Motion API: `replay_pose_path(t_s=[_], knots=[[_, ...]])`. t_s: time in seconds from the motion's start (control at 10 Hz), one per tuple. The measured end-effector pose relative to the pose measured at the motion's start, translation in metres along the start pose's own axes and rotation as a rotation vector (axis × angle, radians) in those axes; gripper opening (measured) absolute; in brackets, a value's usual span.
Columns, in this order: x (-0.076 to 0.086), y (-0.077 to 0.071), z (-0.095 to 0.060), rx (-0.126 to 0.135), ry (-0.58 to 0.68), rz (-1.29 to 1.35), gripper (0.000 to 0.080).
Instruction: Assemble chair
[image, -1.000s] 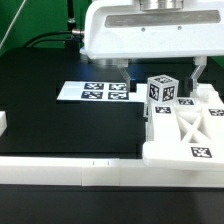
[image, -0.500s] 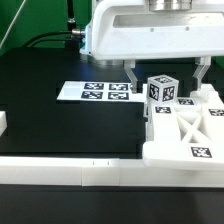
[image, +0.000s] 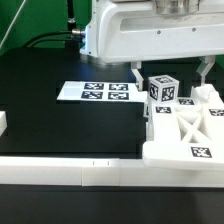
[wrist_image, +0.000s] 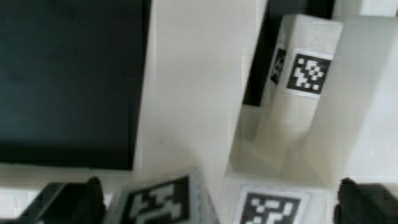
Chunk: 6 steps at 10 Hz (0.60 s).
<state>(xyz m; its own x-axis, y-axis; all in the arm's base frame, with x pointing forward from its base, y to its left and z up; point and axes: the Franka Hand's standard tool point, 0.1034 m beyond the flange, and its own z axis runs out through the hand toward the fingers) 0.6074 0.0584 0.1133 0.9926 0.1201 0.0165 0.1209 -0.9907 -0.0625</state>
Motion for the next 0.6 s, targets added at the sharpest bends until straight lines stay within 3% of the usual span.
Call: replay_pose_path(t_s=[0.2,0.4,0.6], knots=[[0.000,0.002,0.000,-0.002,0.000,-0.007,0.0649],[0.002,0.010,-0.002,-0.027,0.007,-0.192,0.0649],[0.003,0.014,-0.002,-0.031,0.014,-0.262,0.0649]])
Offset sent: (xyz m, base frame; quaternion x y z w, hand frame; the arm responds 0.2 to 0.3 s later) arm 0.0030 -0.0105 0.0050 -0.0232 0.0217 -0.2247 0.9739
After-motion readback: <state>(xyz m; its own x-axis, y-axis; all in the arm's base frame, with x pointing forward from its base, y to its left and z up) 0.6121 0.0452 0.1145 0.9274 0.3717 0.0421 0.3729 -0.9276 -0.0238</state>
